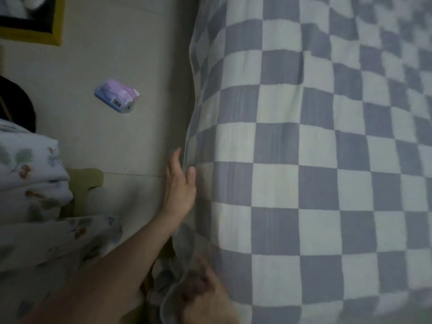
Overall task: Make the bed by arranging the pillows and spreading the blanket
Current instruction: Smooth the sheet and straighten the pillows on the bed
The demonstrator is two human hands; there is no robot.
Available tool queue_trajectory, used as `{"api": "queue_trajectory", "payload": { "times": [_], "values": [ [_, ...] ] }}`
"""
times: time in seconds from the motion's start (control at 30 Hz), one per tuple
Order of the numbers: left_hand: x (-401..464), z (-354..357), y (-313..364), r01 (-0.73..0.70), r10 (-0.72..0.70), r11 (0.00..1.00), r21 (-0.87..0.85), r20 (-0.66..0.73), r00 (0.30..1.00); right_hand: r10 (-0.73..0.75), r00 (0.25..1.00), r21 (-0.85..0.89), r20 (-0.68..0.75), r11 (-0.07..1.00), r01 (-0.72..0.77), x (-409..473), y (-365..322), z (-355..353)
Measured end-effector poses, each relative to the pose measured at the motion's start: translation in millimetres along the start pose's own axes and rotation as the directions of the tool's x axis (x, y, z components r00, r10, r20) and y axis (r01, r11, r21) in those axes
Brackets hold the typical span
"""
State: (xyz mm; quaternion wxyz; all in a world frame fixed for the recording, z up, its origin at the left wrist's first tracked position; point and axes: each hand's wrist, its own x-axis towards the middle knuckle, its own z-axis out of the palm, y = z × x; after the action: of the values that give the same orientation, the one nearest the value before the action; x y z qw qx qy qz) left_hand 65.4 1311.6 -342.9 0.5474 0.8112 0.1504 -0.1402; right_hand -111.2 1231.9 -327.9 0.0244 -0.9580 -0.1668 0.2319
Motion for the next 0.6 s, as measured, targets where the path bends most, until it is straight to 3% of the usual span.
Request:
{"api": "queue_trajectory", "payload": {
  "times": [0.07, 0.13, 0.17, 0.2, 0.27, 0.4, 0.47, 0.6],
  "values": [
    [-8, -5, 47, -0.132, 0.135, 0.990, -0.043, 0.076, 0.988, 0.035, 0.990, 0.186, 0.138, 0.981, -0.060, -5, -6, -6],
    [-10, -14, 84, -0.210, 0.210, 0.978, -0.006, 0.117, 0.971, 0.066, 0.992, 0.451, 0.106, 0.886, -0.107, -3, 1, -55],
    [-8, -20, 103, -0.239, 0.235, 0.971, 0.022, 0.126, 0.964, 0.052, 0.999, 0.532, 0.000, 0.846, -0.045, 0, 10, -84],
    [-7, -25, 116, -0.269, 0.259, 0.962, 0.053, 0.138, 0.956, 0.076, 0.993, 0.575, -0.089, 0.818, -0.011, 5, 20, -105],
    [-4, -35, 148, -0.309, 0.289, 0.945, 0.112, 0.164, 0.943, 0.239, 0.955, 0.624, -0.178, 0.778, -0.078, 7, 47, -153],
    [0, -51, 214, -0.320, 0.278, 0.930, 0.183, 0.219, 0.935, 0.531, 0.786, 0.686, -0.317, 0.700, -0.196, -2, 96, -210],
    [2, -58, 247, -0.351, 0.291, 0.913, 0.208, 0.272, 0.917, 0.631, 0.720, 0.759, -0.289, 0.610, -0.229, -9, 111, -240],
    [13, -76, 293, -0.369, 0.283, 0.893, 0.258, 0.316, 0.906, 0.664, 0.708, 0.808, -0.238, 0.540, -0.235, -12, 129, -283]
  ]
}}
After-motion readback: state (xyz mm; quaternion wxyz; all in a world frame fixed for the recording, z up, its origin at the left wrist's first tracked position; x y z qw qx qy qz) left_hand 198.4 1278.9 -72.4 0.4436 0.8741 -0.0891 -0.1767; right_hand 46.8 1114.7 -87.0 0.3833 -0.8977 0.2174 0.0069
